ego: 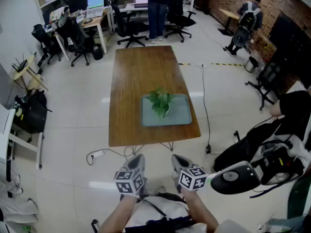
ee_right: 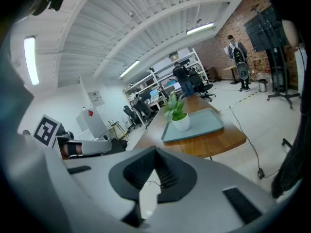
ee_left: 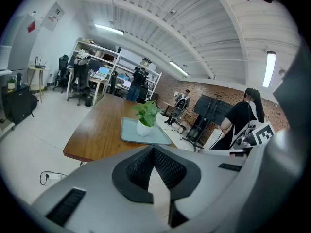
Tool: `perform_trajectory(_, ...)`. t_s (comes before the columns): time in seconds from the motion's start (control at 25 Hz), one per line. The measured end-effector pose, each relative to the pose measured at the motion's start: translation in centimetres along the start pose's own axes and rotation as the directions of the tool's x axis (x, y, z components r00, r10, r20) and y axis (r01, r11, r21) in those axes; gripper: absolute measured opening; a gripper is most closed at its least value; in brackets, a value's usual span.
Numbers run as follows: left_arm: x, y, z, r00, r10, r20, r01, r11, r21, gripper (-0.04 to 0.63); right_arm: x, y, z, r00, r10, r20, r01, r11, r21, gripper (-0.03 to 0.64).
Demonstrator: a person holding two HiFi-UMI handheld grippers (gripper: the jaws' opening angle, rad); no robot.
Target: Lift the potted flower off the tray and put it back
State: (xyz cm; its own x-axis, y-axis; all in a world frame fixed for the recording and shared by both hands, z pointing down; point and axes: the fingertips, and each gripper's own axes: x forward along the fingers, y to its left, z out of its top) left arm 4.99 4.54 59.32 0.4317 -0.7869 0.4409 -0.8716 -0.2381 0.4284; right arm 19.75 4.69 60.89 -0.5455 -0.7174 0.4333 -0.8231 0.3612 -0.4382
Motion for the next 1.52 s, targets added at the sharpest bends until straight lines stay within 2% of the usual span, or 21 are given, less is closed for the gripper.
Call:
perform_trajectory(0.56, 0.3, 0.2, 0.2, 1.000, -0.009, -0.013, 0.009, 1.000, -0.001, -0.005, 0.8, 0.3, 0.1, 1.000, -0.001, -0.009, 0.001, 1.000, 0.007, 0.006)
perform_trajectory(0.92, 1.7, 2.8, 2.8, 0.998, -0.059, -0.037, 0.059, 0.998, 0.016, -0.005, 3.3, -0.2, 2.4, 0.996, -0.084, 0.036, 0.083, 0.996, 0.038, 0.006)
perform_trajectory(1.2, 2.8, 3.7, 6.4, 0.983, -0.173, -0.054, 0.177, 0.982, 0.069, -0.005, 4.6, -2.4, 6.2, 0.967, -0.231, 0.111, 0.221, 0.970, 0.099, 0.031)
perform_trajectory(1.4, 1.0, 5.1, 7.6, 0.963, -0.259, -0.070, 0.265, 0.959, 0.097, -0.005, 4.4, -0.3, 7.3, 0.935, -0.313, 0.167, 0.298, 0.948, 0.113, 0.031)
perform_trajectory(1.52, 1.8, 4.6, 8.4, 0.951, -0.299, -0.083, 0.307, 0.945, 0.109, -0.005, 5.0, -2.0, 9.2, 0.922, -0.343, 0.181, 0.325, 0.938, 0.122, 0.045)
